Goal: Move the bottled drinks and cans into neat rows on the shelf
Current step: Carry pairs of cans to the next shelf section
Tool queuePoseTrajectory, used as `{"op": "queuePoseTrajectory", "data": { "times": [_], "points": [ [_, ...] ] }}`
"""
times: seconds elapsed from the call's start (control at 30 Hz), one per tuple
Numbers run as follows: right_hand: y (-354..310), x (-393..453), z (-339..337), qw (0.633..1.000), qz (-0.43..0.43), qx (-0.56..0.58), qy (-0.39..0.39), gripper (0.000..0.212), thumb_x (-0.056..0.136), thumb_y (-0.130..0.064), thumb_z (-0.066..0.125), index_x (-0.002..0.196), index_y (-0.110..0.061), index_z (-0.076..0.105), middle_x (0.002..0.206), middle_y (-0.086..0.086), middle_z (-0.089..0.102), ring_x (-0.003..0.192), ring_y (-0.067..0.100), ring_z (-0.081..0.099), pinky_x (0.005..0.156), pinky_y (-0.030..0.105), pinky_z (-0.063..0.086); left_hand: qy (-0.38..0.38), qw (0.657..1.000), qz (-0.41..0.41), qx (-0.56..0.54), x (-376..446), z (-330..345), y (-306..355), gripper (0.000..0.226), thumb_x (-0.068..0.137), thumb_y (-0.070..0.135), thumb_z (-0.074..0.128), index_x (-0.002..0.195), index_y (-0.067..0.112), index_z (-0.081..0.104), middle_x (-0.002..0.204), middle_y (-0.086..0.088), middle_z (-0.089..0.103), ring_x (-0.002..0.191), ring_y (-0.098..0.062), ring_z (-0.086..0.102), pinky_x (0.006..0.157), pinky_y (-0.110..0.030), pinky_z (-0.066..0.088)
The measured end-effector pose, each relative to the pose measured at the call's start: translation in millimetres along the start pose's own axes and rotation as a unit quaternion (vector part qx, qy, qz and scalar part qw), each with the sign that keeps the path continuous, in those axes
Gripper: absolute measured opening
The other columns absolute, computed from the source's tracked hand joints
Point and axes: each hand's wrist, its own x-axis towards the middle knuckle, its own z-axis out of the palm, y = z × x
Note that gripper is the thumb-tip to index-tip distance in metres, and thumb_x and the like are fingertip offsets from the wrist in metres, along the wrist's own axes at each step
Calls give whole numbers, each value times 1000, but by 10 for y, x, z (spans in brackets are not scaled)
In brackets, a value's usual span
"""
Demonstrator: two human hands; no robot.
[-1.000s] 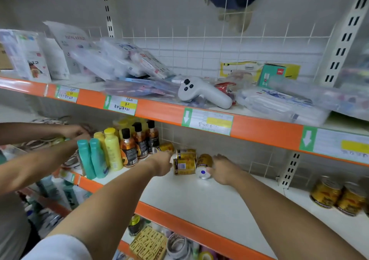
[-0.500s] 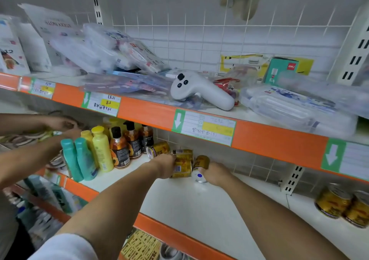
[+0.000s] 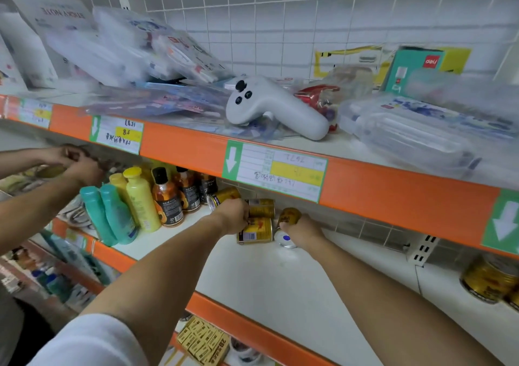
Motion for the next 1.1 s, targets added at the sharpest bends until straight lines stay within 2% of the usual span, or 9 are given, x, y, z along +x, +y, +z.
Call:
{"op": "queuePoseTrajectory", "data": {
  "times": [0.13, 0.33, 0.53, 0.67, 0.8, 0.87, 0.97, 1.03, 1.1],
  "points": [
    [53, 3, -6, 999, 14, 46, 7, 21, 91, -33, 66, 92, -15, 54, 87, 1, 57, 82, 19, 54, 75, 27, 39, -6, 1000, 11, 13, 25, -30, -13, 14, 84, 16, 73, 96, 10, 74, 104, -8, 72, 99, -28, 65, 77, -34, 51],
    [79, 3, 28, 997, 18, 73, -15, 44, 91, -37, 68, 124, -11, 60, 121, 10, 64, 111, 28, 60, 87, 30, 45, -19, 1000, -3, -10, 55, -29, -49, 39, 76, 20, 87, 111, 12, 73, 113, -6, 69, 107, -25, 62, 88, -34, 53],
    [120, 32, 80, 995, 12, 98, -10, 41, 91, -35, 68, 125, -14, 60, 118, 8, 64, 109, 28, 60, 88, 32, 46, -34, 999, 2, 1, 45, -29, -60, 38, 78, 22, 85, 113, 14, 74, 117, -4, 70, 109, -23, 62, 92, -35, 52],
    [138, 51, 59, 994, 11, 107, -8, 36, 89, -35, 70, 118, -15, 61, 107, 6, 64, 96, 24, 58, 80, 29, 41, -74, 993, 44, 80, 26, -88, 19, 46, 81, 32, 81, 125, 24, 70, 123, 2, 69, 112, -22, 61, 94, -35, 52],
    [140, 49, 27, 994, 20, 105, -5, 29, 88, -30, 70, 110, -15, 58, 92, 2, 60, 79, 15, 56, 65, 26, 41, -143, 975, 67, 154, 51, -160, 144, 53, 84, 43, 75, 133, 27, 64, 119, 3, 66, 107, -21, 59, 80, -30, 46],
    [129, 38, 14, 995, 26, 97, -11, 26, 90, -25, 66, 110, -10, 59, 83, 1, 57, 71, 12, 52, 58, 24, 38, -178, 967, 60, 171, 68, -205, 209, 46, 86, 48, 72, 121, 19, 70, 104, 0, 65, 95, -20, 57, 74, -30, 45],
    [97, 24, -13, 997, 34, 68, -29, 27, 90, -17, 57, 112, -1, 60, 86, 11, 60, 69, 17, 50, 61, 26, 37, -202, 969, 26, 139, 122, -217, 230, 42, 85, 52, 71, 84, 10, 71, 79, -1, 67, 75, -16, 63, 64, -26, 48],
    [62, 21, -48, 996, 48, 59, -45, 21, 91, -14, 54, 107, -2, 58, 87, 9, 54, 66, 14, 48, 51, 20, 36, -218, 972, -6, 87, 170, -198, 206, 37, 84, 48, 75, 76, 12, 69, 68, 1, 70, 64, -11, 69, 61, -22, 54],
    [45, 36, -86, 994, 73, 60, -62, 21, 92, -13, 51, 107, 0, 55, 91, 9, 44, 70, 14, 43, 52, 19, 31, -226, 972, -16, 67, 205, -187, 197, 34, 84, 45, 76, 71, 15, 66, 65, 2, 69, 60, -10, 69, 60, -21, 56]
  ]
}}
